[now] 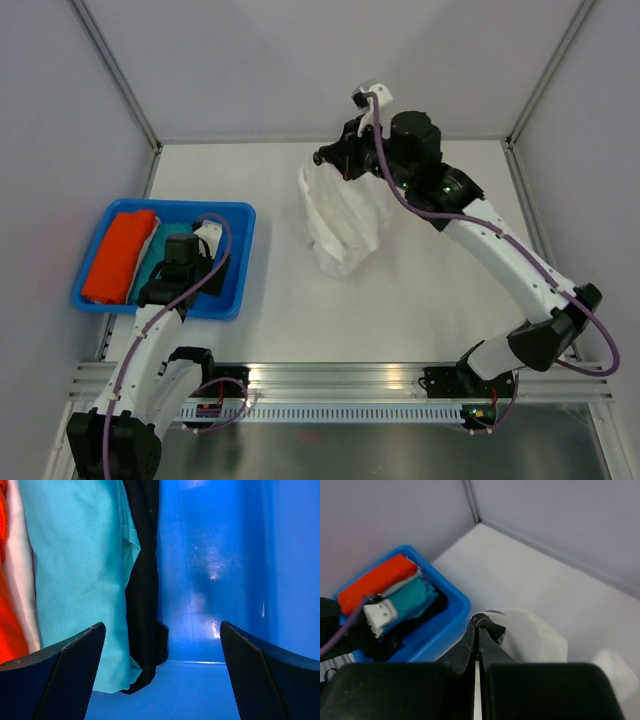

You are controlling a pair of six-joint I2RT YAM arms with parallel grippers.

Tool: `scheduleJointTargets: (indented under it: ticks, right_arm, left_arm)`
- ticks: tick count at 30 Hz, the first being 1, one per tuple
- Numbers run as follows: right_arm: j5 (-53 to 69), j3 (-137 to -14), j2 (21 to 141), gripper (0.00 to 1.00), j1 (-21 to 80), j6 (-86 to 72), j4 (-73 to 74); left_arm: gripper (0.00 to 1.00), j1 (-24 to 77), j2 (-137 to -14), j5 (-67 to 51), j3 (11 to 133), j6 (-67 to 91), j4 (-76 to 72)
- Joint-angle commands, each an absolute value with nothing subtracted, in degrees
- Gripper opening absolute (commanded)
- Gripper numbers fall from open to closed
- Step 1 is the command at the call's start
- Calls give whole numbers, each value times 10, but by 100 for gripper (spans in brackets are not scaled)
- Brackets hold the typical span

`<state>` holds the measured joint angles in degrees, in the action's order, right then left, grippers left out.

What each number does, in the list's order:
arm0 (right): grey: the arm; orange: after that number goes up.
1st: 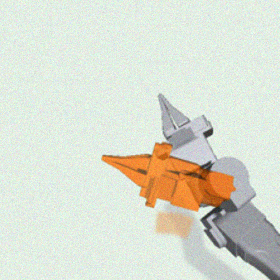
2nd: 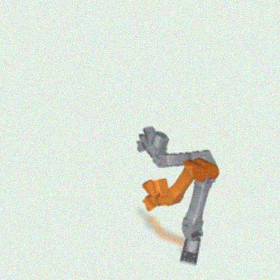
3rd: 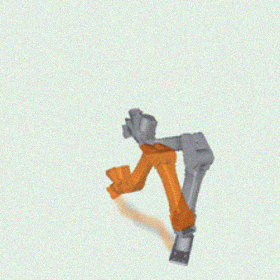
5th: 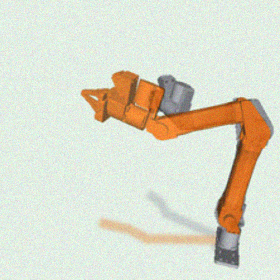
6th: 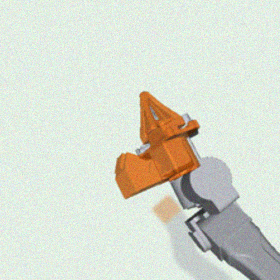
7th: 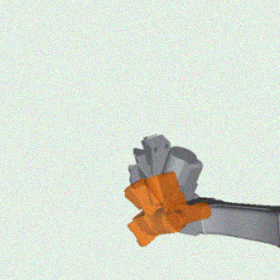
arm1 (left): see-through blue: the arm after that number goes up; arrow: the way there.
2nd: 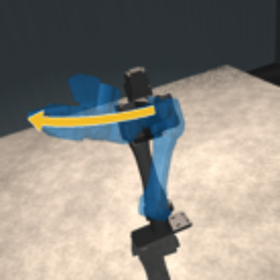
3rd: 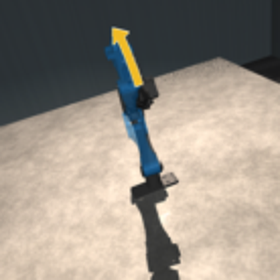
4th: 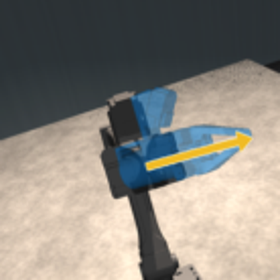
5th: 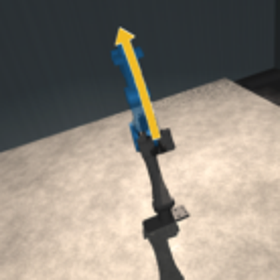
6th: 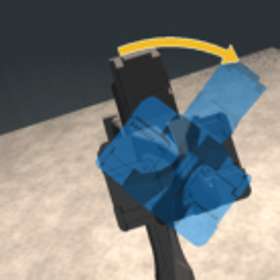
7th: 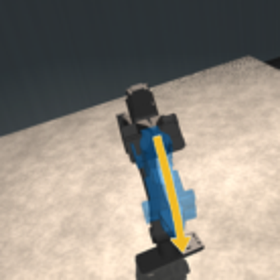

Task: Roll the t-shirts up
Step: Move the tshirt to the center of the board

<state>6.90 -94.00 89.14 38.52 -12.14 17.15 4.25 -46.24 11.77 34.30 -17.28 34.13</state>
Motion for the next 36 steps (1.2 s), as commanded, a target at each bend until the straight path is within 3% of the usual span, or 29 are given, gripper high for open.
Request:
scheduleJointTargets:
  ticks: [1, 10, 18, 21, 23, 25, 29, 32, 33, 36]
  right_arm:
    - [133, -971, 867, 0, 388, -76, 215]
    - [366, -1051, 868, 0, 387, -103, 195]
    - [356, -933, 864, 0, 197, -101, 226]
    - [260, -933, 917, 9, 160, -69, 335]
    - [187, -923, 935, 53, 152, -76, 368]
    - [72, -907, 947, 87, 142, -97, 367]
    - [-90, -870, 931, 90, 119, -144, 348]
    - [-94, -820, 909, 80, 156, -141, 324]
    - [-98, -802, 895, 69, 175, -138, 312]
    - [-101, -710, 883, 55, 265, -122, 233]
  left_arm:
    - [100, 42, -457, 102, 351, -179, 330]
    - [100, 41, -461, -30, 444, -217, 392]
    - [99, 45, -500, -205, 484, -245, 399]
    - [99, 70, -544, -245, 516, -253, 400]
    - [98, 91, -589, -239, 556, -260, 399]
    - [97, 126, -619, -224, 599, -271, 399]
    - [96, 164, -711, -236, 671, -287, 397]
    - [93, 168, -791, -220, 746, -282, 395]
    - [91, 166, -817, -206, 767, -275, 395]
    - [82, 147, -896, -173, 845, -223, 395]
